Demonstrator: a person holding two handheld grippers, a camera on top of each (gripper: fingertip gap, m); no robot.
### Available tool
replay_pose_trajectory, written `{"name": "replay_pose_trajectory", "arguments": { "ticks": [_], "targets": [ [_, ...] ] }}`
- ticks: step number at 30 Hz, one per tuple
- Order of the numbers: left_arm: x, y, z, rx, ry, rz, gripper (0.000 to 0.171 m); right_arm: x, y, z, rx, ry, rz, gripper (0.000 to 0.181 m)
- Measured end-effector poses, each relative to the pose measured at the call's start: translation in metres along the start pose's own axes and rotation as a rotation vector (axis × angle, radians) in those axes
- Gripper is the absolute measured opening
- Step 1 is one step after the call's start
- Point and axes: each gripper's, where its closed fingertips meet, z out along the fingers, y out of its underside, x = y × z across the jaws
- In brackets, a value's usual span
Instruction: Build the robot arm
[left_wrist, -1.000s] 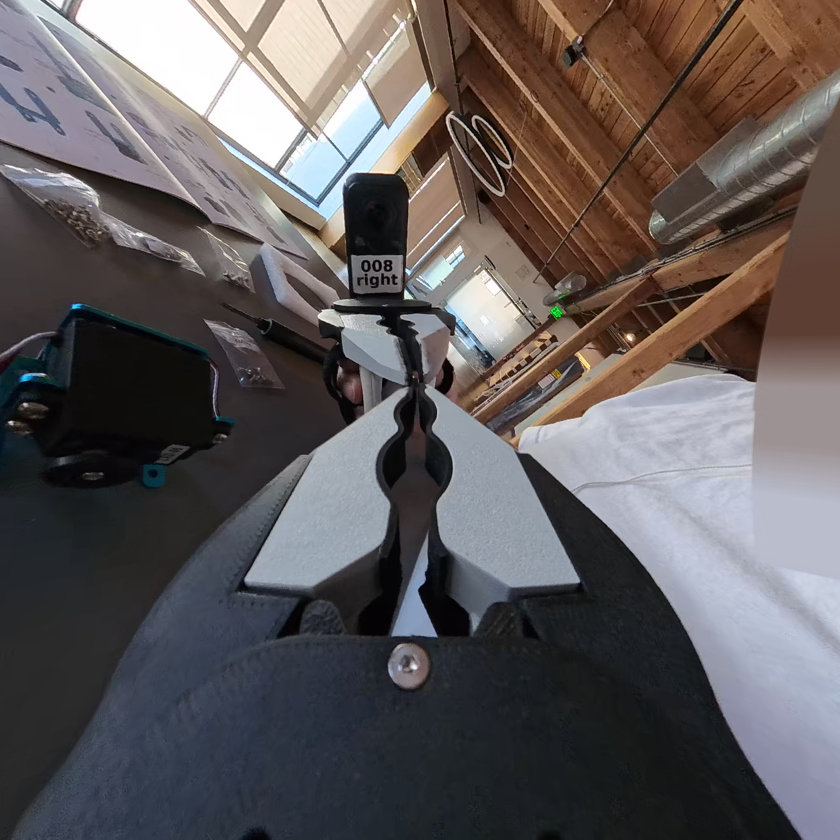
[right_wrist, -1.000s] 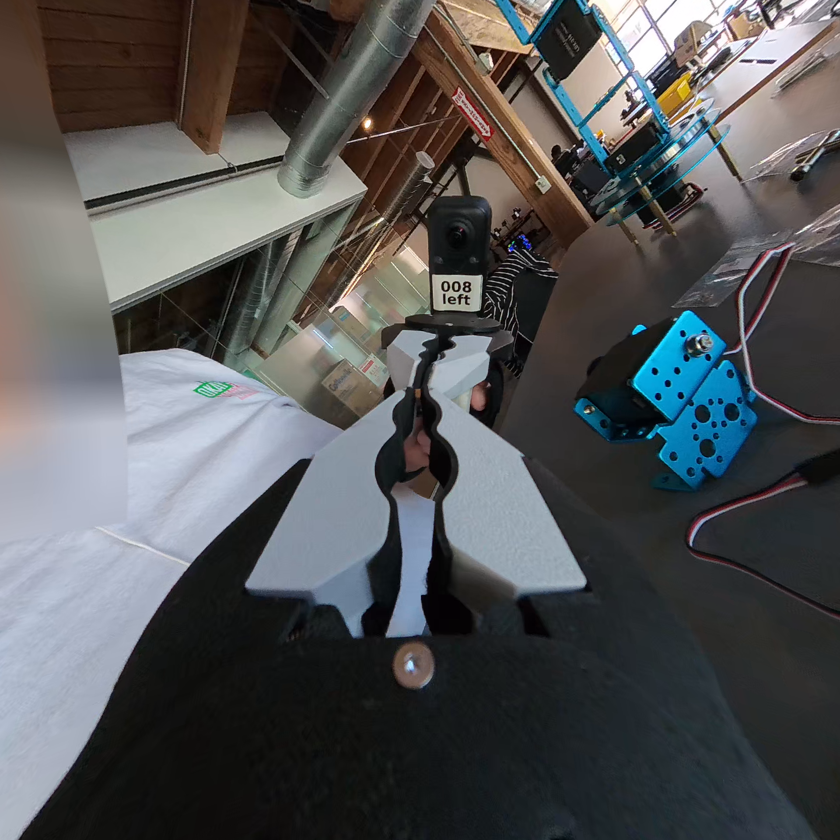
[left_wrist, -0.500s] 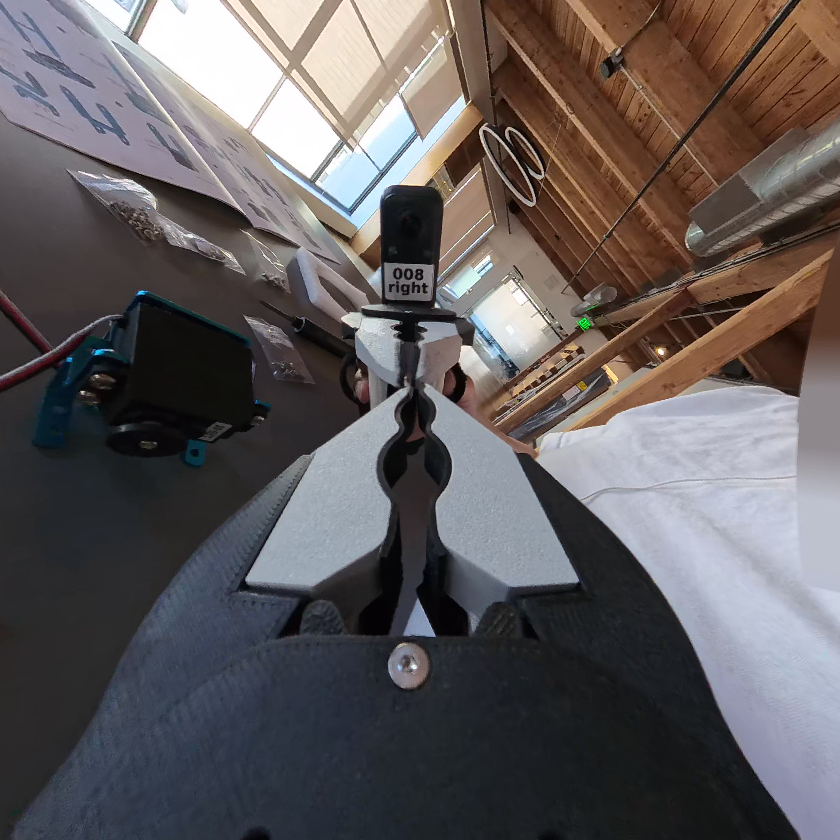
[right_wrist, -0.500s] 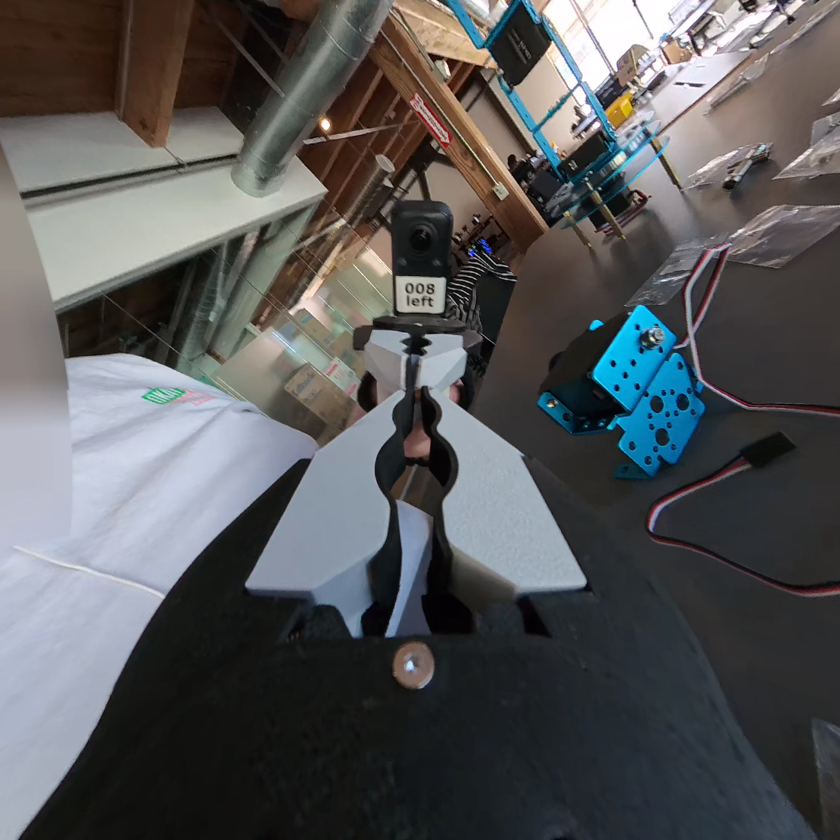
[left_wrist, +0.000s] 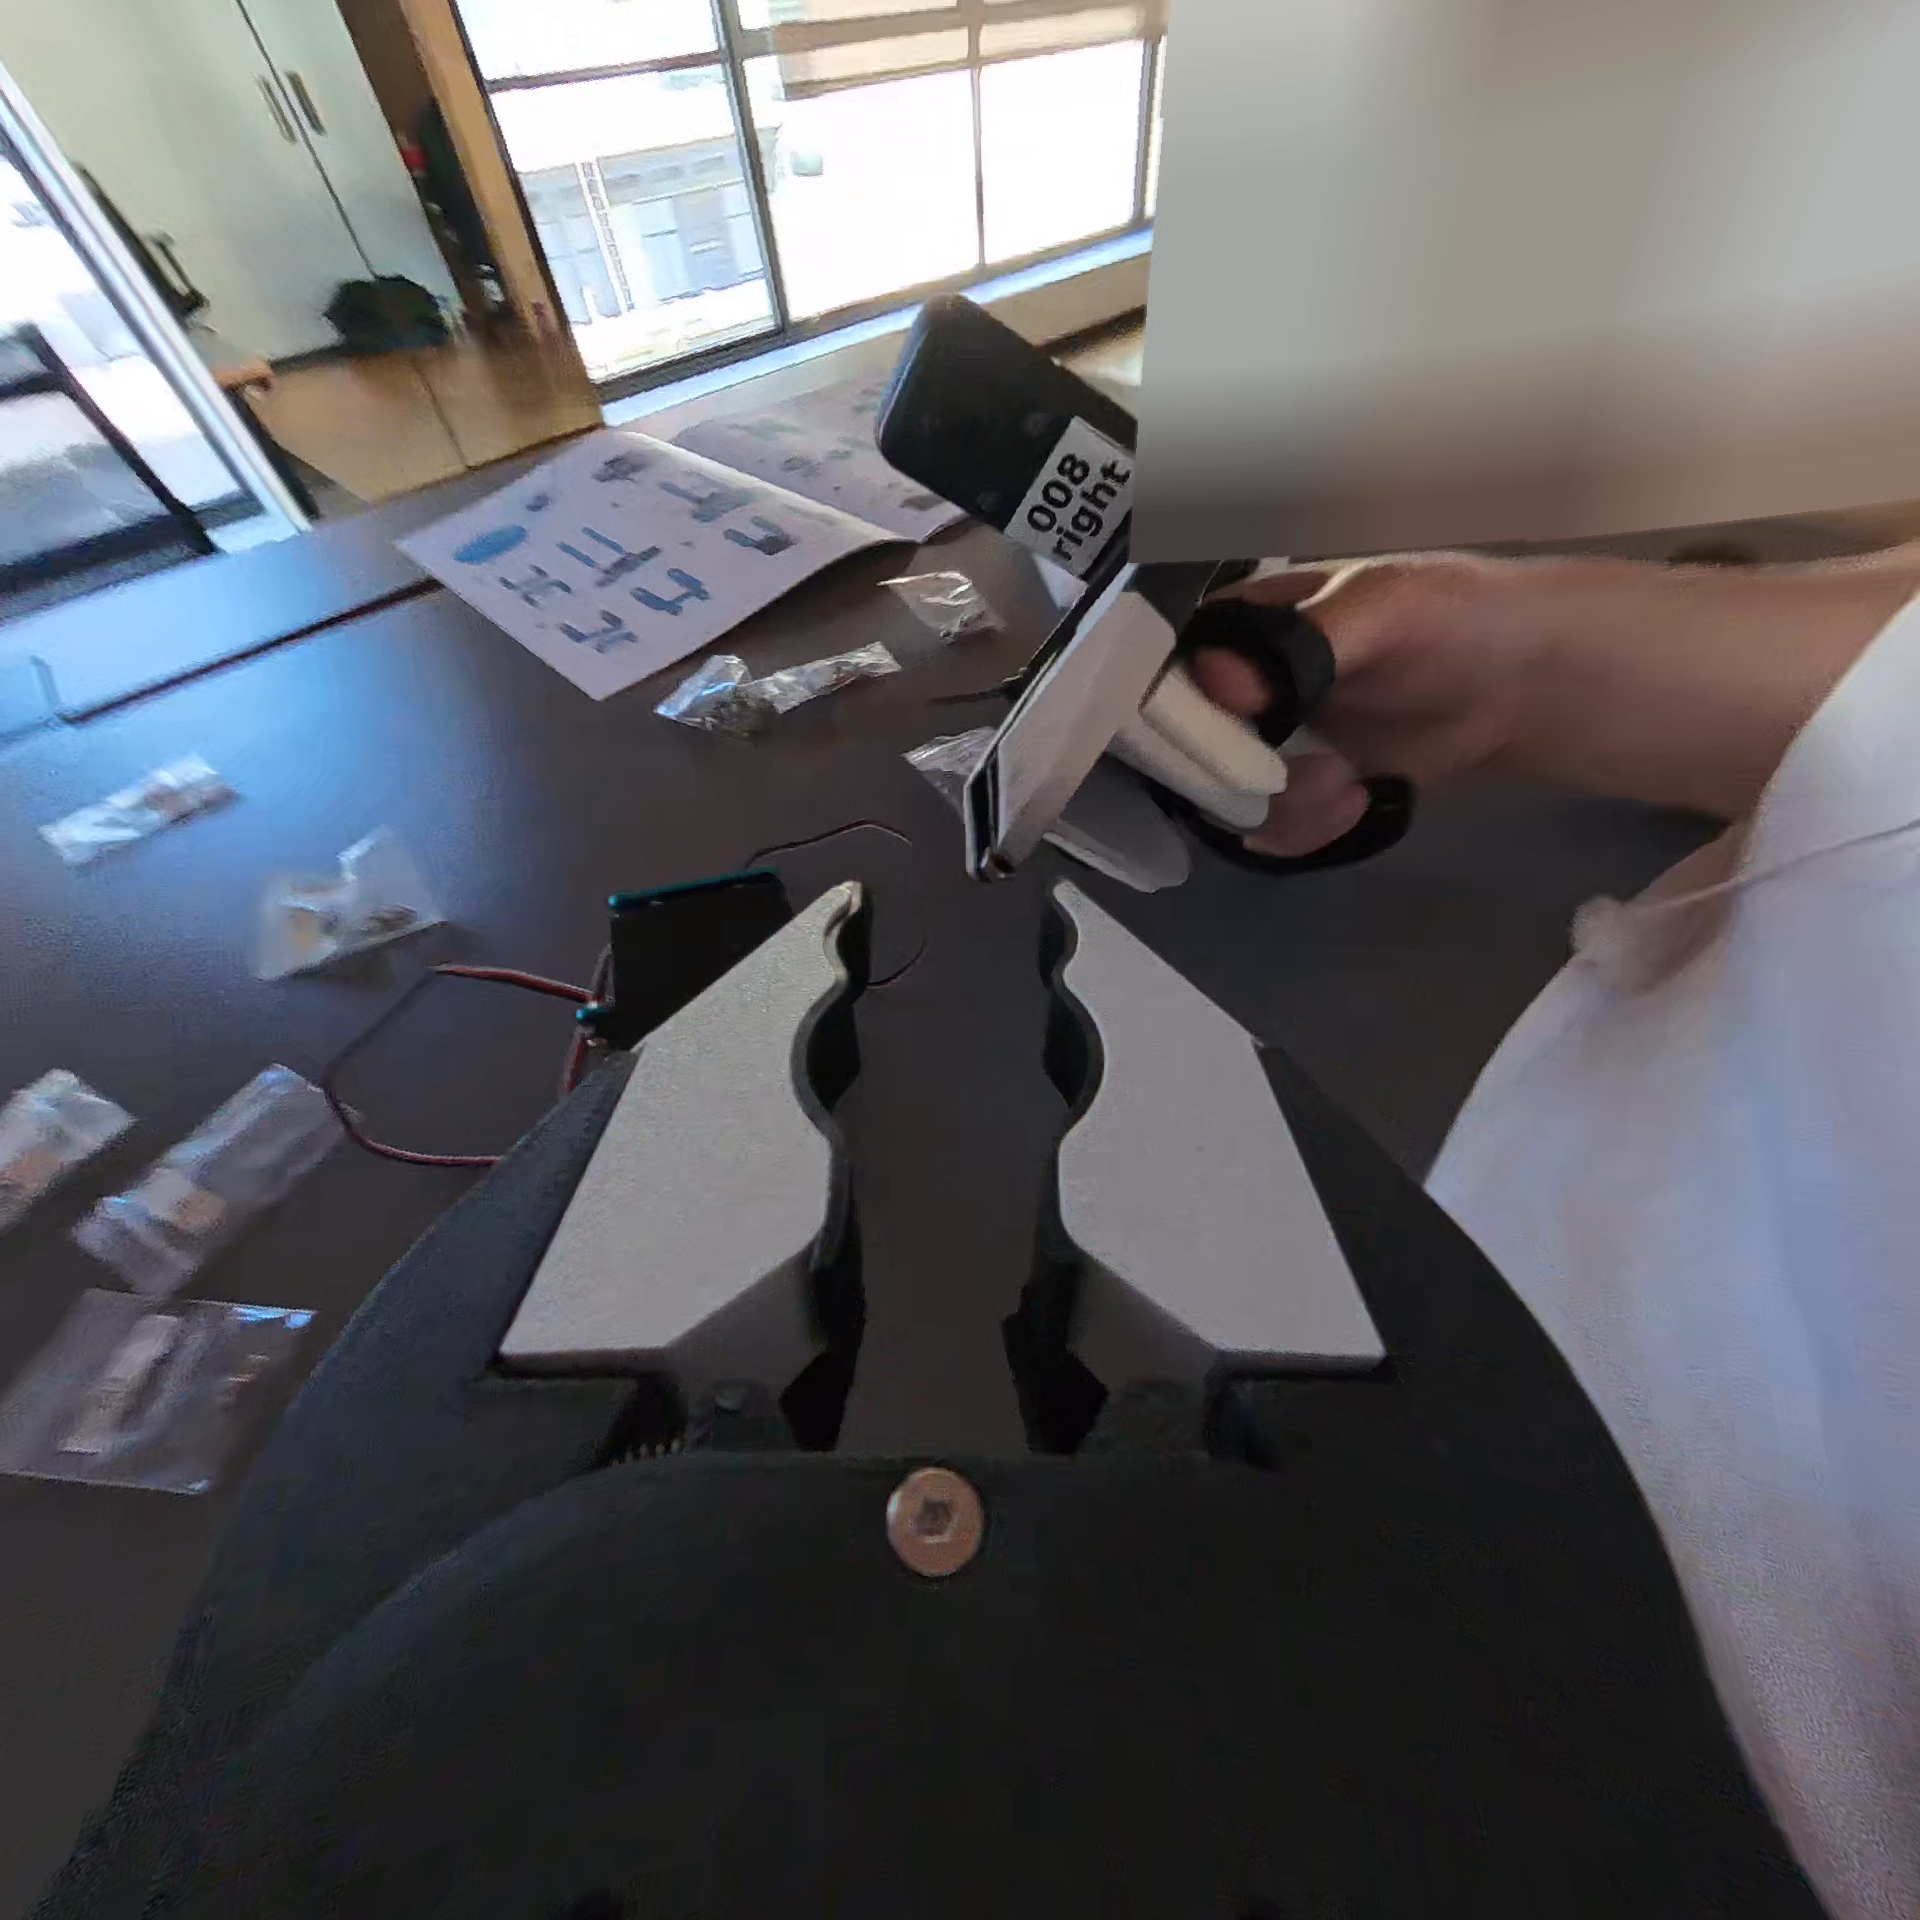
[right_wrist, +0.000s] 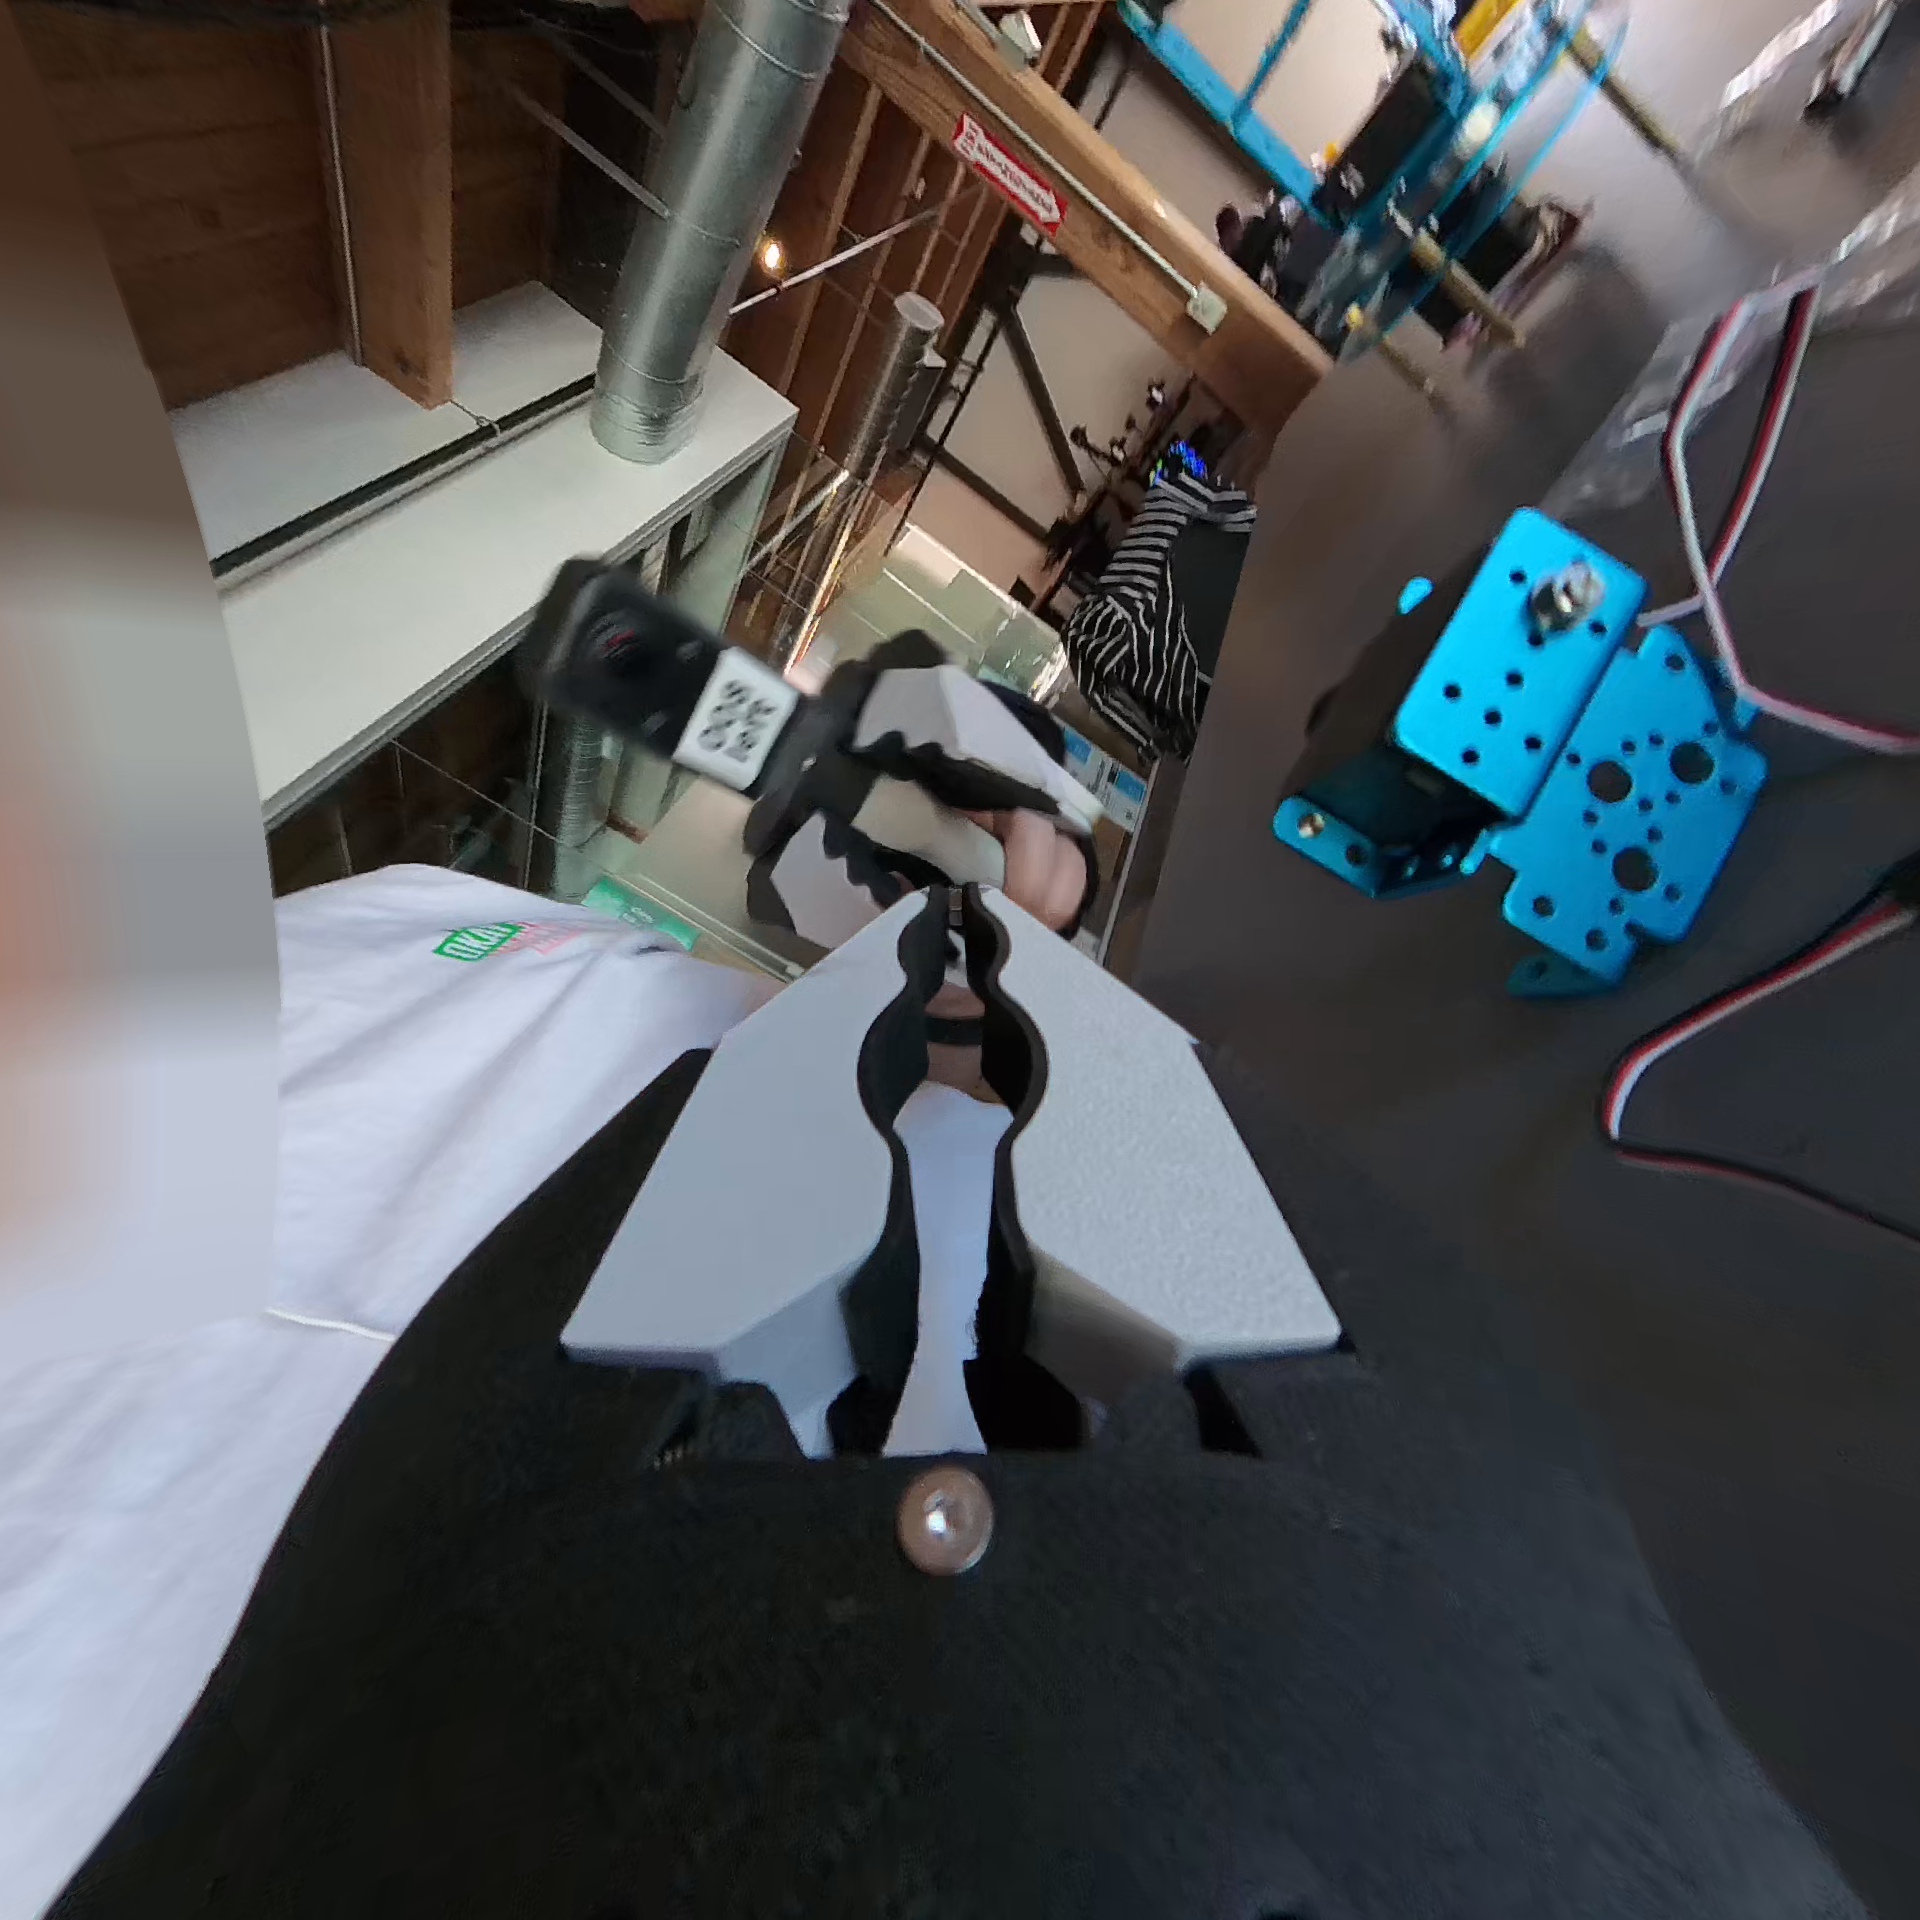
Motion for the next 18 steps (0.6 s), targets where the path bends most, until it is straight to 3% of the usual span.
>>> {"name": "replay_pose_trajectory", "arguments": {
  "ticks": [4, 9, 18],
  "targets": [
    [0.0078, 0.0019, 0.0074, -0.034, -0.003, 0.099, 0.009, 0.0019, 0.0011, -0.0010, 0.000, -0.007, 0.058, 0.001],
    [0.0091, 0.0060, 0.0114, -0.063, -0.009, 0.131, 0.008, 0.0059, 0.0034, -0.0051, -0.011, -0.004, 0.112, 0.001],
    [0.0096, 0.0037, 0.0090, -0.046, 0.023, 0.045, 0.007, 0.0033, 0.0031, -0.0037, -0.009, -0.026, 0.117, 0.002]
  ]
}}
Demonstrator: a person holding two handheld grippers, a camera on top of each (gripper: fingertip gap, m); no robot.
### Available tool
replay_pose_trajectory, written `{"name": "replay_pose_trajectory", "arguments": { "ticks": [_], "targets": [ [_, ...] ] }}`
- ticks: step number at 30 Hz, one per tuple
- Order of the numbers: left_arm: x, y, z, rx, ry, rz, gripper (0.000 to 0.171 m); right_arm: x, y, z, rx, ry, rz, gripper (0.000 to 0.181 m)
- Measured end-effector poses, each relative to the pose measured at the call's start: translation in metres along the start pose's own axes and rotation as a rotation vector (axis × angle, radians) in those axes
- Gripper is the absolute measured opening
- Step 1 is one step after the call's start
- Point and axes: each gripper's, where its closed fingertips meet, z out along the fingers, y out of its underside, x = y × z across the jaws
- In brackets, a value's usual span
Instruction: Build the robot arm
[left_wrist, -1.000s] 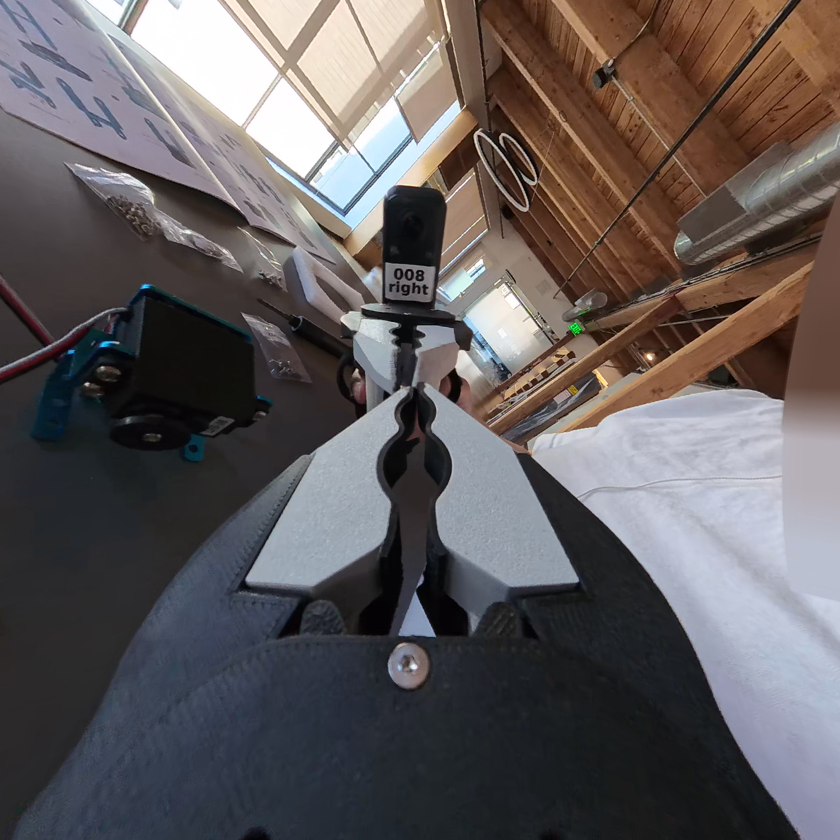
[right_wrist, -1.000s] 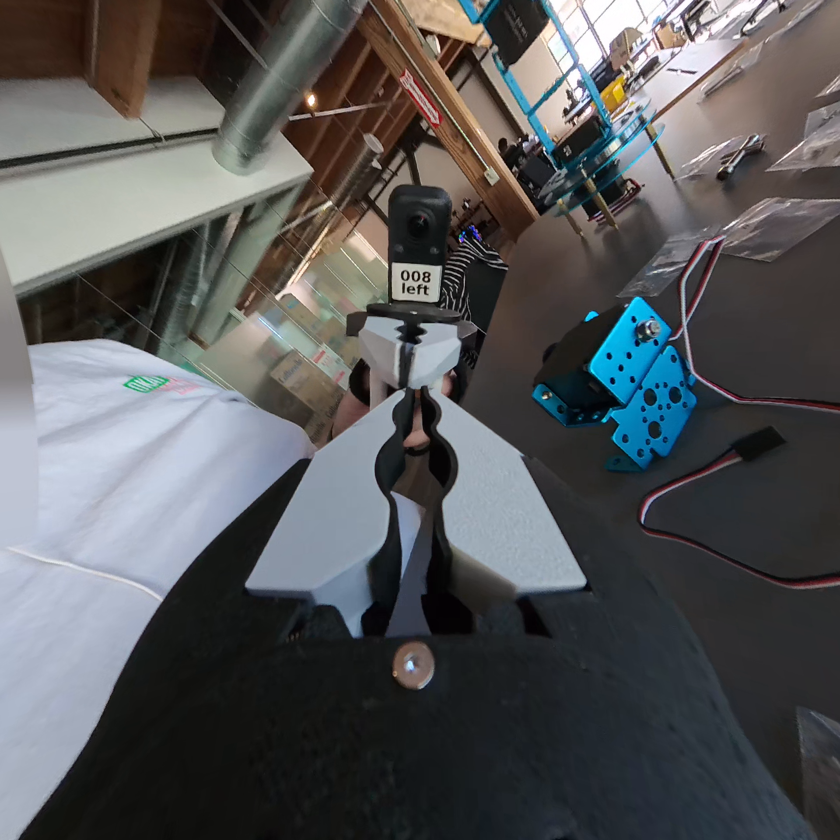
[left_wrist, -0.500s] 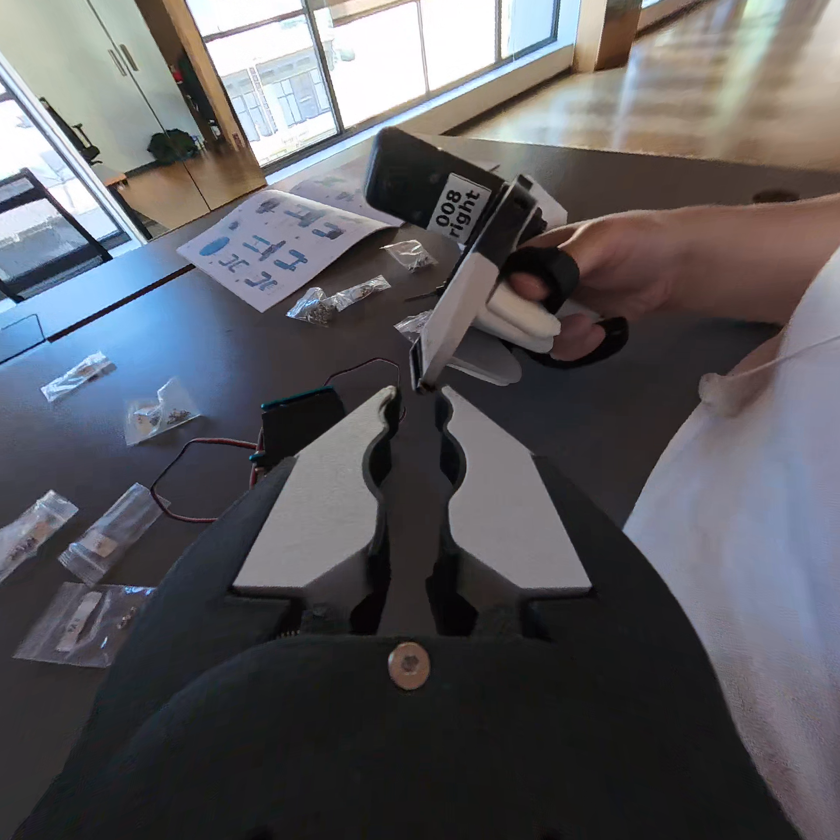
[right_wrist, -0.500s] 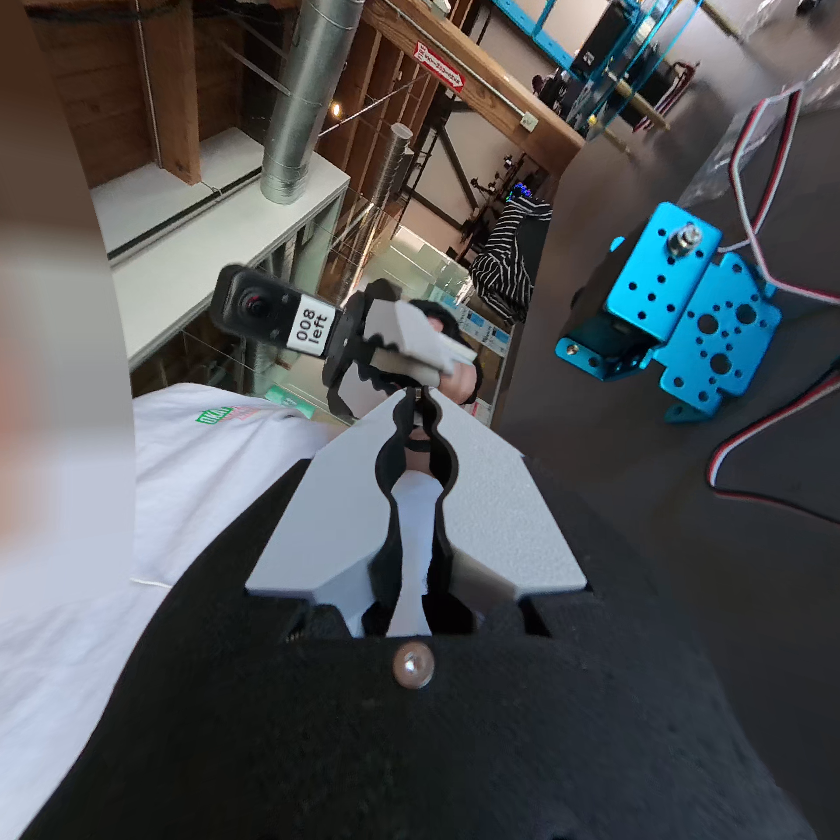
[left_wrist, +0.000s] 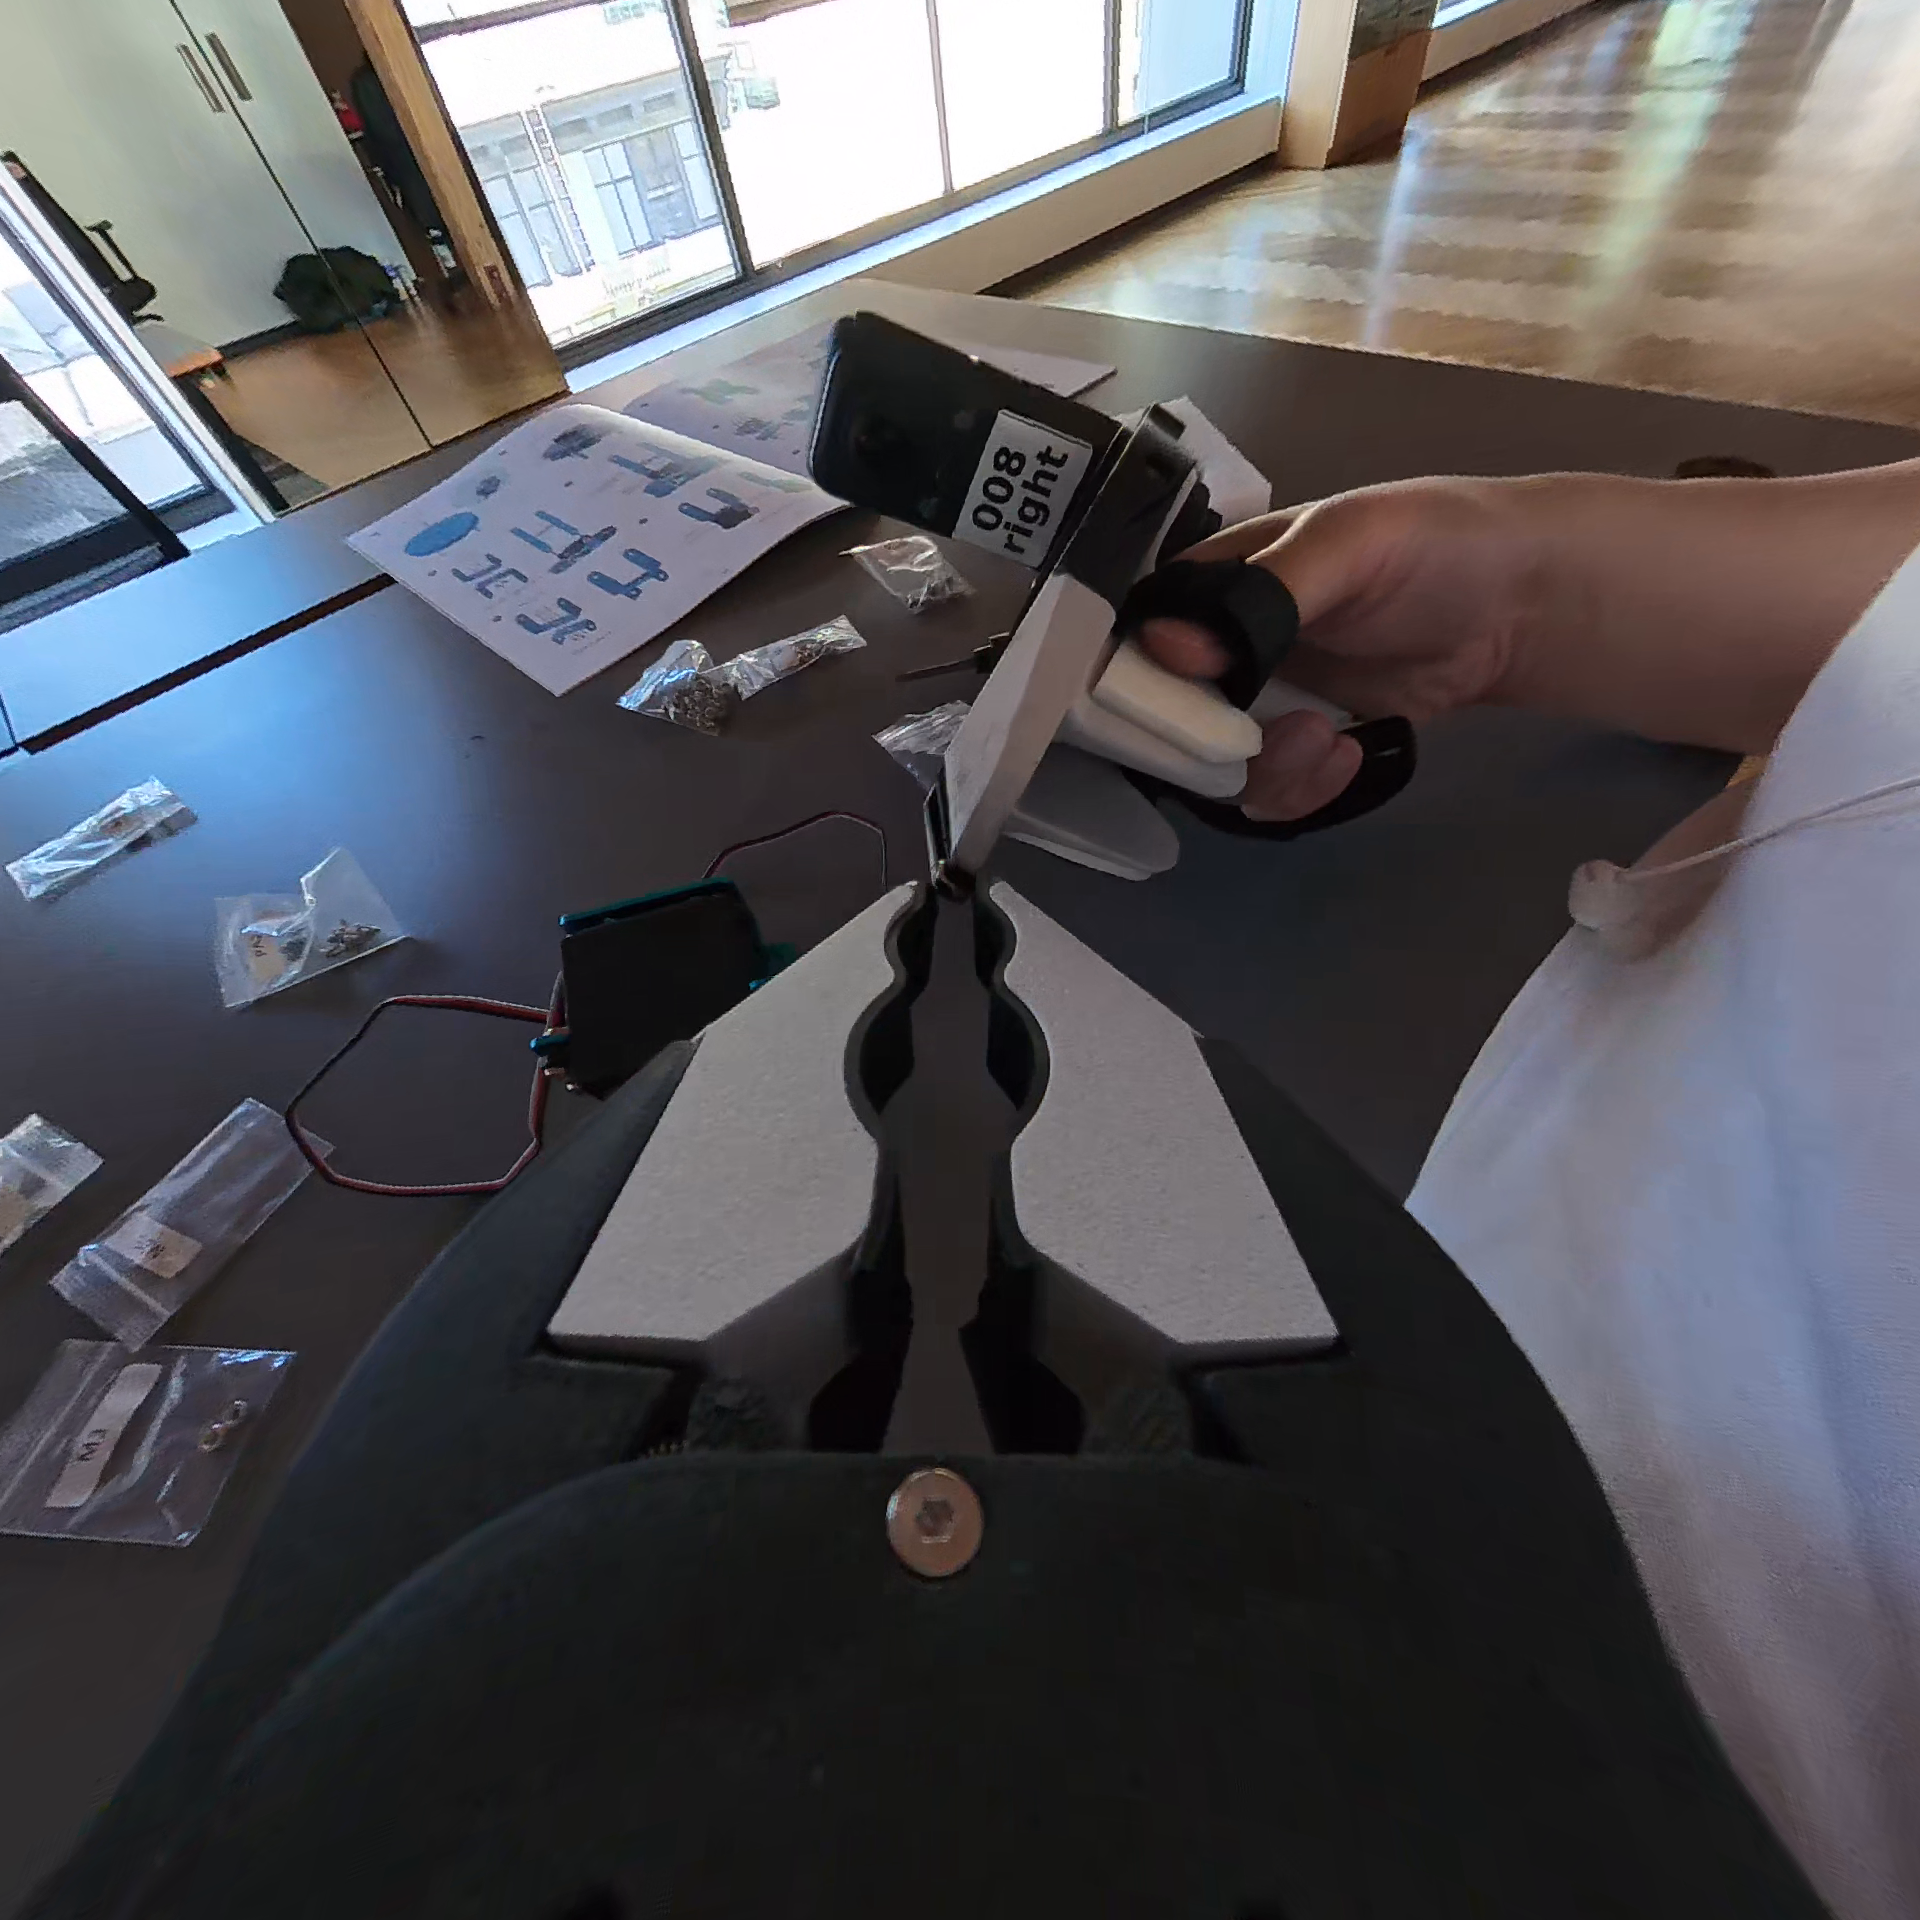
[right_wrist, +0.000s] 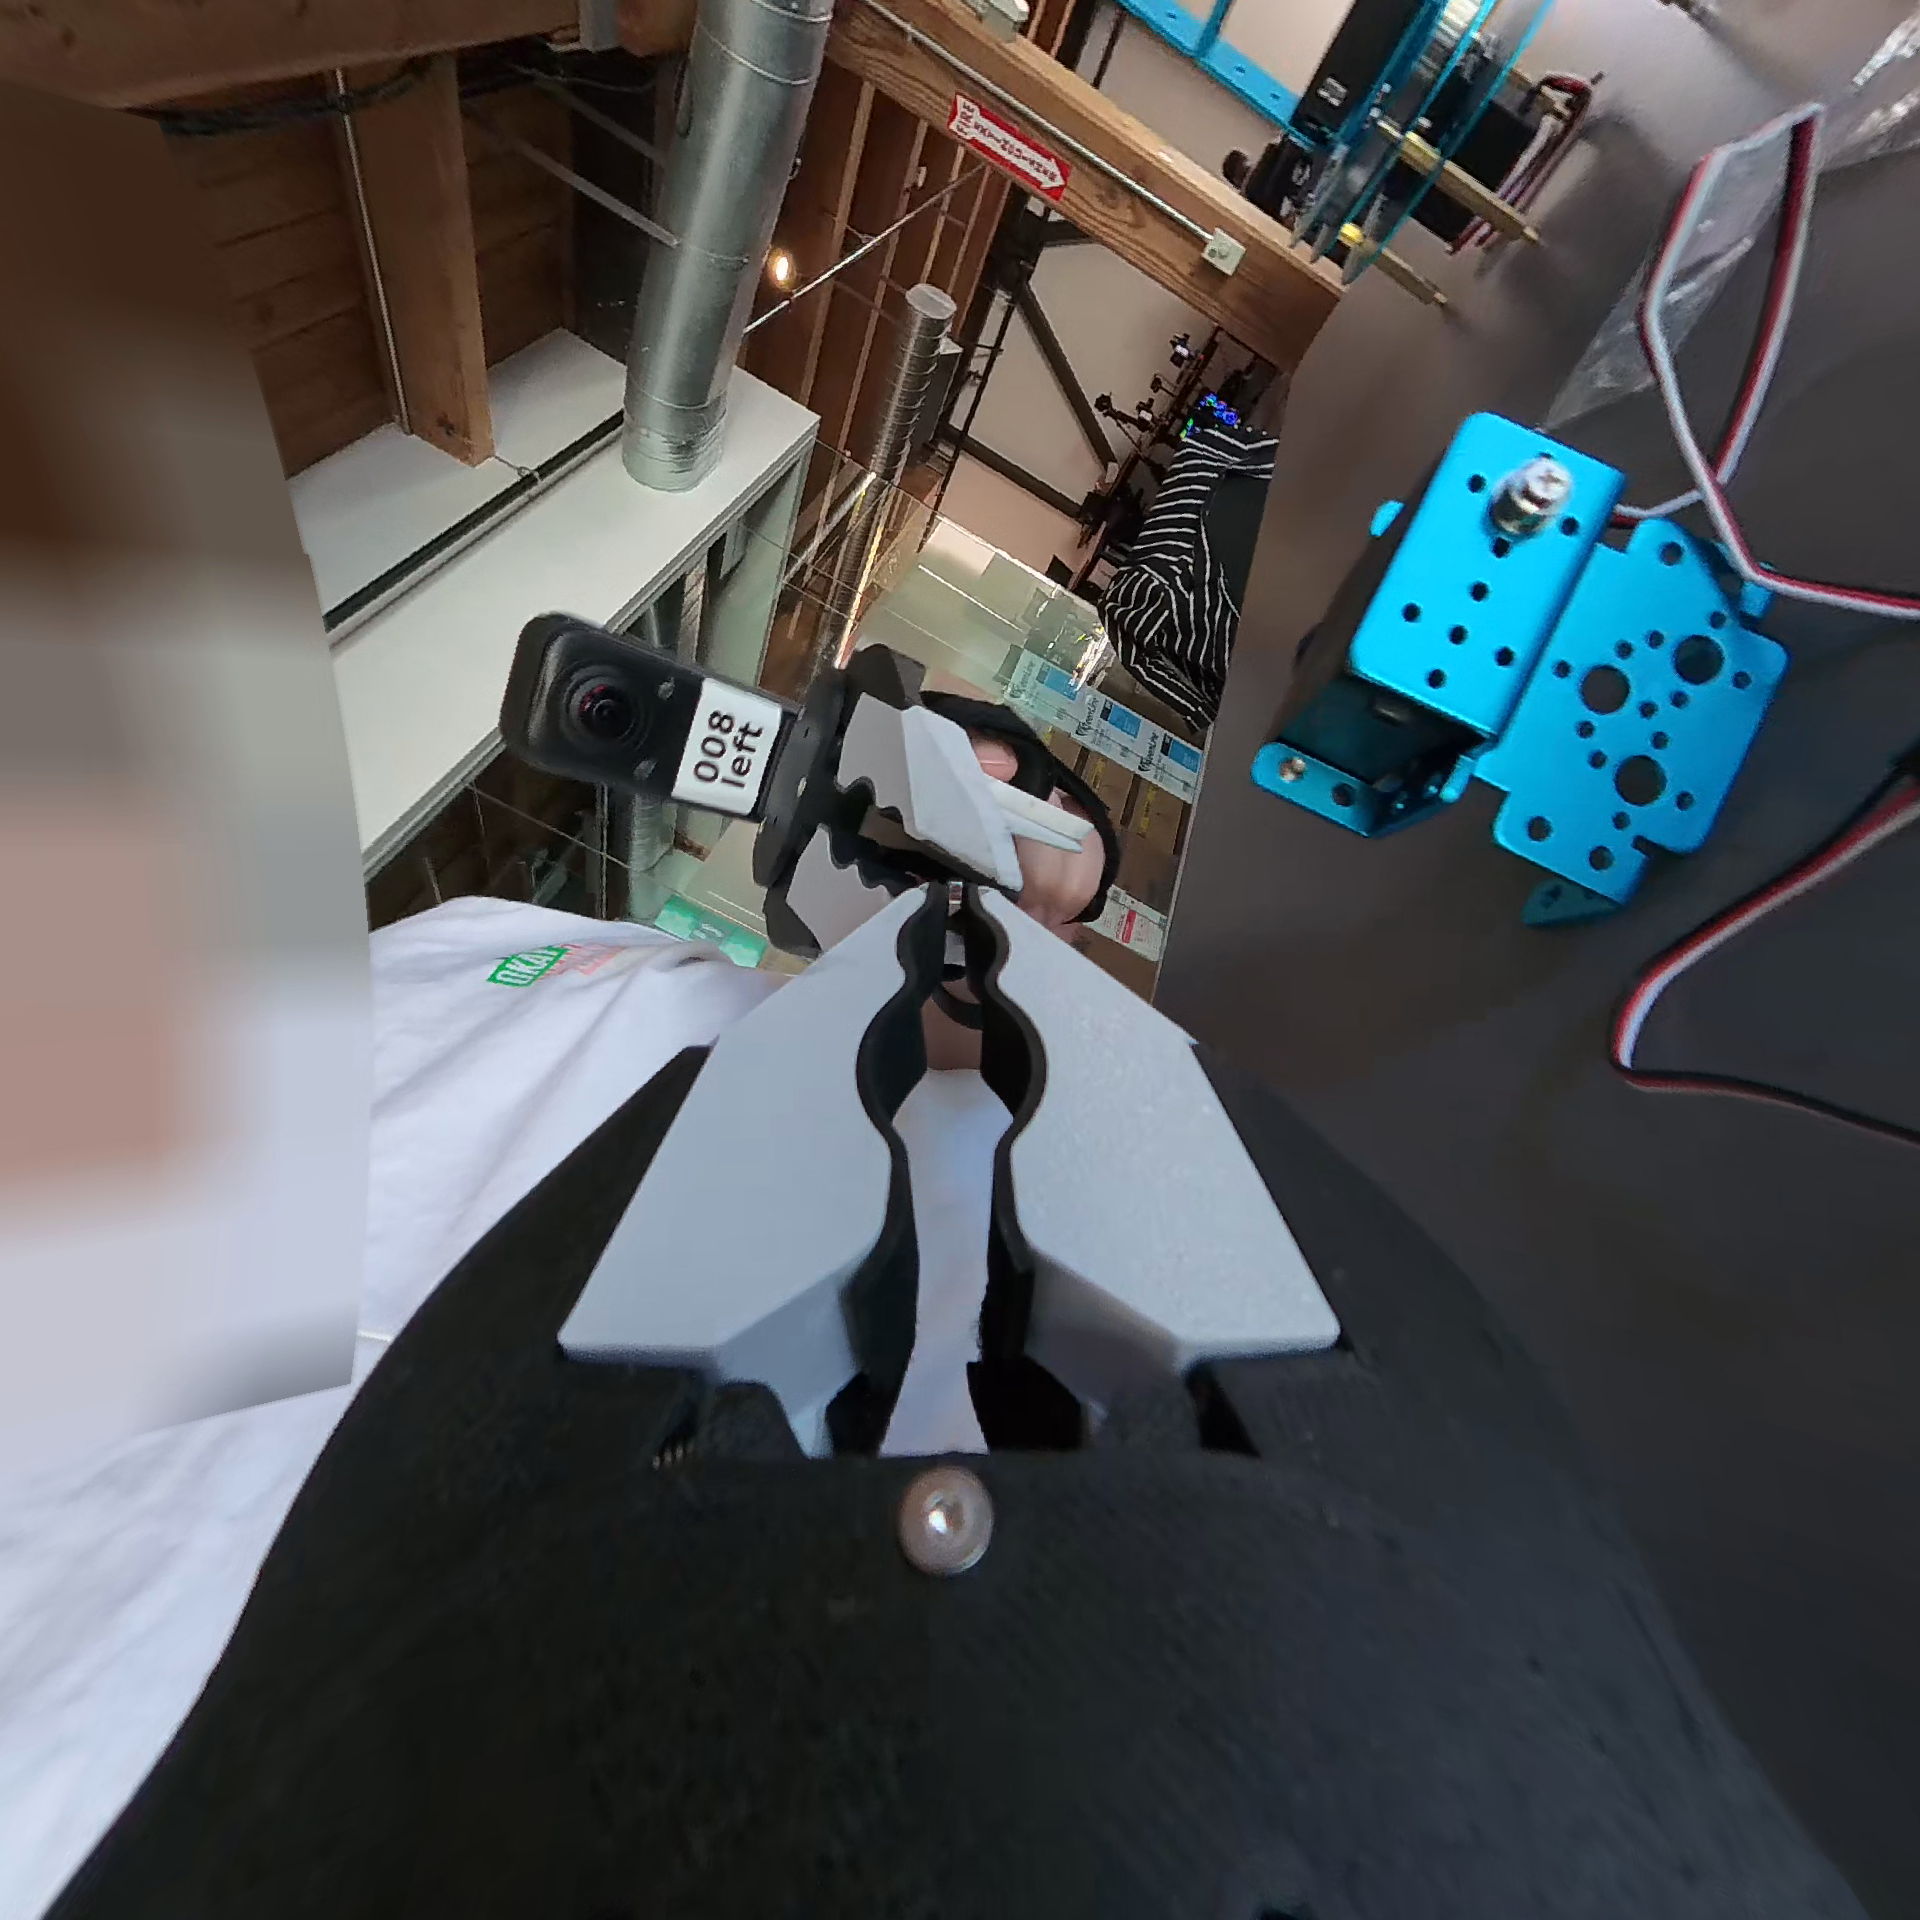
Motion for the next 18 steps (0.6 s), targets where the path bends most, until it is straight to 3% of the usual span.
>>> {"name": "replay_pose_trajectory", "arguments": {
  "ticks": [18],
  "targets": [
    [0.000, 0.001, 0.001, -0.035, -0.009, 0.070, 0.013, 0.012, 0.004, -0.005, -0.017, 0.044, 0.080, 0.002]
  ]
}}
